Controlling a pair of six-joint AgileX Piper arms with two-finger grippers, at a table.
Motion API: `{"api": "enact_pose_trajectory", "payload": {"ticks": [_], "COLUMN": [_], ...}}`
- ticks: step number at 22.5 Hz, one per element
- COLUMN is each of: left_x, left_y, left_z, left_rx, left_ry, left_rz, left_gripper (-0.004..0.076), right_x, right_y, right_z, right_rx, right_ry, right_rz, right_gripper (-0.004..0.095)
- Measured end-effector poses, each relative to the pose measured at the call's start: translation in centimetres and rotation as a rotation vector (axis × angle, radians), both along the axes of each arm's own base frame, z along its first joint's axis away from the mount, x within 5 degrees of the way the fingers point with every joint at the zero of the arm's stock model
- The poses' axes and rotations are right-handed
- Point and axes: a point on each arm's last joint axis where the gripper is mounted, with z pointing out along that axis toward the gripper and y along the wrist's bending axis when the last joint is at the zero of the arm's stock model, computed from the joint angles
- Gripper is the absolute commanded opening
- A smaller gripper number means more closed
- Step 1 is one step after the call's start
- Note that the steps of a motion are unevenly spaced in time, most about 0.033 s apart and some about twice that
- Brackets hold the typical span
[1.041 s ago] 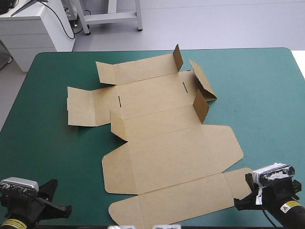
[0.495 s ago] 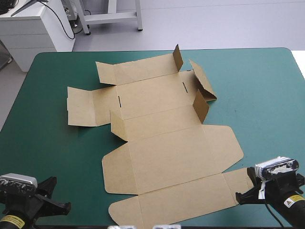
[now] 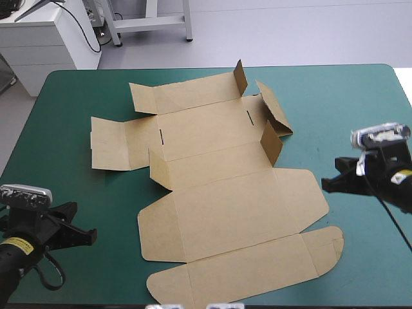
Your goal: Fold the box
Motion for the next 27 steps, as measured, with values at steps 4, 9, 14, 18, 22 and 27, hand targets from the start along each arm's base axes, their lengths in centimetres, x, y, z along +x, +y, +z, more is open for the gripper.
{"api": "enact_pose_trajectory", "payload": {"ticks": [4, 9, 14, 18, 22, 27], "left_x": [1.4, 1.9, 1.9, 1.8, 1.8, 1.8], "left_y": [-0.3, -0.5, -0.6, -0.8, -0.8, -0.8], "left_z": [-0.2, -0.4, -0.4, -0.4, -0.4, -0.4], "left_rx": [-0.011, -0.032, -0.036, -0.063, -0.064, -0.064], "left_ry": [0.053, 0.075, 0.075, 0.079, 0.079, 0.079], "left_rz": [-0.005, -0.011, -0.013, -0.021, -0.021, -0.021], "left_gripper": [-0.0008, -0.0008, -0.0008, -0.0008, -0.0008, -0.0008], "right_x": [7.3, 14.1, 19.4, 23.2, 24.5, 25.4], "right_y": [-0.5, 1.1, 4.7, 6.5, 7.2, 7.2], "right_z": [1.2, 1.1, -1.0, -5.3, -7.9, -9.6], "right_rx": [0.014, 0.033, -0.006, -0.045, -0.076, -0.09], "right_ry": [0.124, 0.222, 0.302, 0.417, 0.492, 0.533], "right_rz": [0.031, 0.141, 0.251, 0.278, 0.293, 0.293], "right_gripper": [0.0114, 0.0302, 0.0386, 0.0385, 0.0385, 0.0367]}}
